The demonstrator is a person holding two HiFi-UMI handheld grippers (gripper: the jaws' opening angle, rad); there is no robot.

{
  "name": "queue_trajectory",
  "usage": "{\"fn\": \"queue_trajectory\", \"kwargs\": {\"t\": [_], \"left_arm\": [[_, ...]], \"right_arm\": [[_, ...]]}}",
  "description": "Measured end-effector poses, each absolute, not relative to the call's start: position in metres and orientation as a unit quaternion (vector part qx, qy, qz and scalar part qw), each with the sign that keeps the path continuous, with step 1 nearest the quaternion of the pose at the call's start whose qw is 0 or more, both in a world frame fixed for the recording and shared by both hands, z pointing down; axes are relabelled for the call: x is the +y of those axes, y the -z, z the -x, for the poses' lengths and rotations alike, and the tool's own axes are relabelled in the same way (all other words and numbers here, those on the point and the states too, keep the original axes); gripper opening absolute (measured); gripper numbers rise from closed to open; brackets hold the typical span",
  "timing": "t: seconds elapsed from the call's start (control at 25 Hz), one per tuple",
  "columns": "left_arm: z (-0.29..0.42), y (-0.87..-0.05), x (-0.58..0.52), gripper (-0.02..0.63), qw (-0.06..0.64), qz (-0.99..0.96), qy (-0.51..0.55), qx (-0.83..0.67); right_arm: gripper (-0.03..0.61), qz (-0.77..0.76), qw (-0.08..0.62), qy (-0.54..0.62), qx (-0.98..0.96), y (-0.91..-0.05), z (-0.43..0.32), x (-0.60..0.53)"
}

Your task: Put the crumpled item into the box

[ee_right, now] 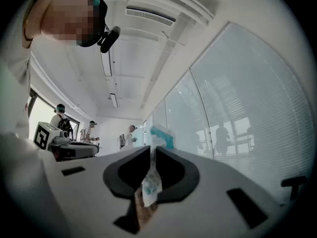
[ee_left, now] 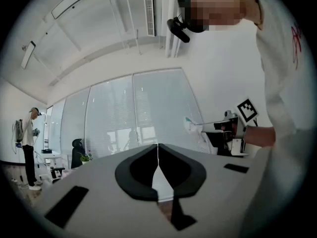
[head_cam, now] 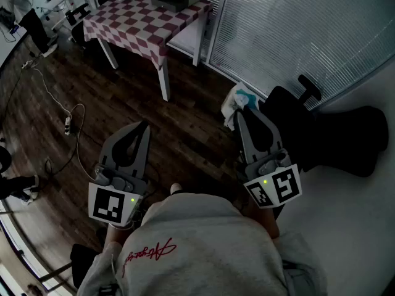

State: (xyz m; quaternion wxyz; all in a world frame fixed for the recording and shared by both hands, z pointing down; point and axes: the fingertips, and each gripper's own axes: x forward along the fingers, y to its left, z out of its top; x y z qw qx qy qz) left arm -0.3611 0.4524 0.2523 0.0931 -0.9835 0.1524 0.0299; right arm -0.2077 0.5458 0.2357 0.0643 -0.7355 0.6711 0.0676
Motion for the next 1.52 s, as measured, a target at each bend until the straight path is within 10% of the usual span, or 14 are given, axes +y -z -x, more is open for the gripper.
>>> {"fn": "queue_trajectory", "kwargs": {"t": [1.52], "left_arm": [[0.396,-0.262,0.416,0.018,0.091,0.986,-0.027,0.135]], "right_arm": [[0.049,0.747,0.061,-0.07,0.659,-0.239,0.25,0.515]]}}
